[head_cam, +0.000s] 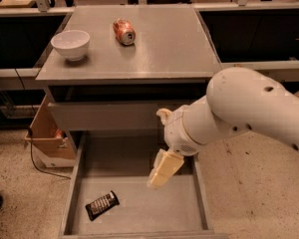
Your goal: Pick rxbar chocolate from middle drawer and place on counter
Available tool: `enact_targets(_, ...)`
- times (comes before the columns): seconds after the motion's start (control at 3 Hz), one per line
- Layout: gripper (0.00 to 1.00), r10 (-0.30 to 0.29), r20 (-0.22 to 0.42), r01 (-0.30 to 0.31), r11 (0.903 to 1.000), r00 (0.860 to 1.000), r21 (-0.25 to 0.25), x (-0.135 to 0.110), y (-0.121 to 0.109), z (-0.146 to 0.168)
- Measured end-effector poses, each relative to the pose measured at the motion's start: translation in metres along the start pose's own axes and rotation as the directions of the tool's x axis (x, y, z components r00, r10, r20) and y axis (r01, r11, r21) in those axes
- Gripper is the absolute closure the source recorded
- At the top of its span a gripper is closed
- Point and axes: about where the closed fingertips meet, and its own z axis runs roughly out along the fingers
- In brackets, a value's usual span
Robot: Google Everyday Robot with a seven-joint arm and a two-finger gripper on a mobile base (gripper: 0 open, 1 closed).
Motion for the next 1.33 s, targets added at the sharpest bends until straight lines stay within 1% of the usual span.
enact_targets(0.33,0.0,0.0,0.0,0.0,1.0,1.0,0.001,0.0,0.0,0.0)
enact_targets(0.67,0.0,-0.01,-0.026,0.009,0.9998,1.0,-0.019,0.001,0.008,0.022)
enact_targets(1.0,0.0,-0.011,-0.057,0.01,0.9995,0.998,-0.03,0.016,0.019,0.076)
enact_targets(1.33,0.0,-0.073,-0.058,0.069,0.9955,0.996,-0.065,0.039,0.035,0.175)
